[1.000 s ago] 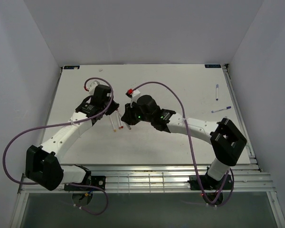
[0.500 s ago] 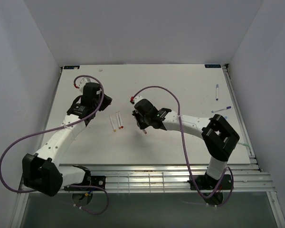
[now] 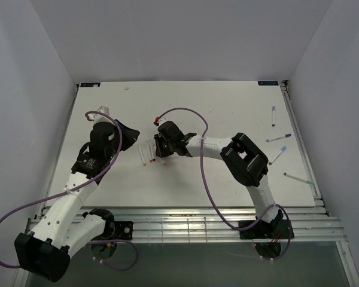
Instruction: Open the pen caps
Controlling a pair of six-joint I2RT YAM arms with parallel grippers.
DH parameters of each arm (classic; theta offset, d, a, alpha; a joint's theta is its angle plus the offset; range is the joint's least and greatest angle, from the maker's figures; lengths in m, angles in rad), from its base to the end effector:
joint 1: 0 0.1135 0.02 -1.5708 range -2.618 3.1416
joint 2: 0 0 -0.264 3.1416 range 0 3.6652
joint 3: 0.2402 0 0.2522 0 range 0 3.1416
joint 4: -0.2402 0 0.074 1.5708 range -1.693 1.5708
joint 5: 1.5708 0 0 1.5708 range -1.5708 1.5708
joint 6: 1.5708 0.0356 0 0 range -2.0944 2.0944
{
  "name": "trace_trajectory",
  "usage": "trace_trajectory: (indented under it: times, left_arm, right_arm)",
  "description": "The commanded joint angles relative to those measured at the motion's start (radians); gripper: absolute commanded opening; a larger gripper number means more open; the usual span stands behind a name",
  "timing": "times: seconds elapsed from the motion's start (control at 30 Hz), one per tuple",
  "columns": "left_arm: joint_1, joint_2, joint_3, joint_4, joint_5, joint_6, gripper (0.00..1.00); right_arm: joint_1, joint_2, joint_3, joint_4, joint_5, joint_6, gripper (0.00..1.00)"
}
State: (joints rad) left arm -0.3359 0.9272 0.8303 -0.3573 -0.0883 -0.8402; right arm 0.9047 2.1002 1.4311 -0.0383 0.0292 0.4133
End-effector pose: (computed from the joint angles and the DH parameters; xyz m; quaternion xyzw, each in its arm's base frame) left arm 0.1989 -0.0661 0.3127 -0.2340 0.8147 -0.2624 0.4611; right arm 0.2888 0.3657 0.1653 -0.2150 0.8824 0.2457 0.3389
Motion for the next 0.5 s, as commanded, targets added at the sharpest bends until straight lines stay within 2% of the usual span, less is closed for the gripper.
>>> trace_trajectory:
  times: [0.0,0.27,0.33,0.37,0.47]
  left_arm:
    - [0.001,-0.037,-0.028,0.040,0.061,0.041,0.00]
    - [0.001,-0.034,-0.051,0.049,0.122,0.049,0.00]
    - [0.000,-0.033,-0.059,0.057,0.134,0.046,0.00]
    - [0.001,-0.033,-0.062,0.058,0.139,0.044,0.00]
    - [0.001,-0.025,-0.079,0.076,0.157,0.041,0.00]
  right_arm:
    - [-0.006,0.030,0.070,0.092,-0.006,0.039,0.08]
    - [-0.015,0.122,0.127,0.118,0.000,0.094,0.08]
    - [-0.016,0.142,0.149,0.115,-0.008,0.110,0.11]
    - [-0.016,0.147,0.153,0.117,-0.012,0.114,0.13]
    - [-0.020,0.147,0.150,0.117,-0.011,0.136,0.32]
